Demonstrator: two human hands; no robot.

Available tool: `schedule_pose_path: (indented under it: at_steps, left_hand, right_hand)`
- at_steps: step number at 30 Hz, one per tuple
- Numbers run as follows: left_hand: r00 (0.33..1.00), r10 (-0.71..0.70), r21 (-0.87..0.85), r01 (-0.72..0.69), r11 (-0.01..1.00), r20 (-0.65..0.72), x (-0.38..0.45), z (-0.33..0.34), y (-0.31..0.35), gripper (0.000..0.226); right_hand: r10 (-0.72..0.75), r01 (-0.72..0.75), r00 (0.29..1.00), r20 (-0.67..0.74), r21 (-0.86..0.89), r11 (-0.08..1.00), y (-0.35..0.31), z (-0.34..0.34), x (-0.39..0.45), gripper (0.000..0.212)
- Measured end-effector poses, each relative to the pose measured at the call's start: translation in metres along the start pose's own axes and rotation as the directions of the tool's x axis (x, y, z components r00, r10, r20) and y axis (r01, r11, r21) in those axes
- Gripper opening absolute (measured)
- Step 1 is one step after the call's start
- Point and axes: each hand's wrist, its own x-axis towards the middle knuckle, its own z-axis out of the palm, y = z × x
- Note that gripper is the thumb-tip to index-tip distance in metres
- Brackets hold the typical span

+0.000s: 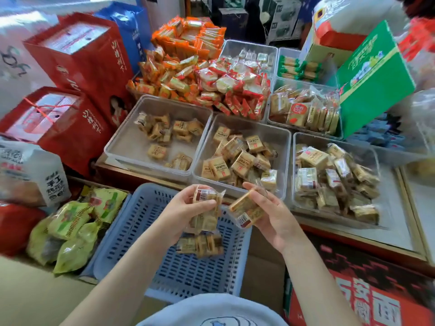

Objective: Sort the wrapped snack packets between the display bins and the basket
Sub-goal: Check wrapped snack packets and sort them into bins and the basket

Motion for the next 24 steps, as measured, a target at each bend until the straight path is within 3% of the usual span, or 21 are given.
schedule_pose_path:
  at_steps: [3, 8, 15, 17, 20, 24]
  left_hand:
    - [1.0, 0.006, -0.006, -0.006, 1.0, 0.021, -0.004, 0.019, -0.002, 0.045]
    - [0.998, -0.032, -0.013, 0.033, 0.999, 0.062, -0.014, 0.045, -0.002, 0.029]
    - [0.998, -0.068, 0.092, 0.067, 0.993, 0.005, -0.012, 0.077, 0.007, 0.013]
    - [0.999, -0.035, 0.12, 0.036, 0.992, -0.01, -0.01, 0.084, 0.004, 0.012]
    - [1.0, 0.009, 0.177, -0.006, 0.984, -0.016, -0.006, 0.094, 0.003, 0.014]
    - [0.998, 0.059, 0.214, -0.054, 0.975, -0.017, -0.001, 0.104, 0.003, 0.01]
  right_hand:
    - [0.012, -0.009, 0.999, -0.039, 0.066, 0.998, 0.002, -0.009, -0.013, 0.039]
    - [0.061, -0.056, 0.995, -0.077, 0.065, 0.996, -0.002, -0.022, -0.033, 0.023]
    - [0.039, -0.039, 0.999, 0.008, 0.06, 0.997, -0.011, -0.029, -0.048, 0.026]
    - [0.028, -0.028, 1.0, 0.01, 0.009, 1.0, -0.01, -0.032, -0.05, 0.025]
    - [0.004, -0.004, 1.0, -0.001, -0.159, 0.987, -0.009, -0.034, -0.05, 0.006]
    - [-0.102, 0.085, 0.994, -0.033, -0.334, 0.939, -0.009, -0.035, -0.05, 0.011]
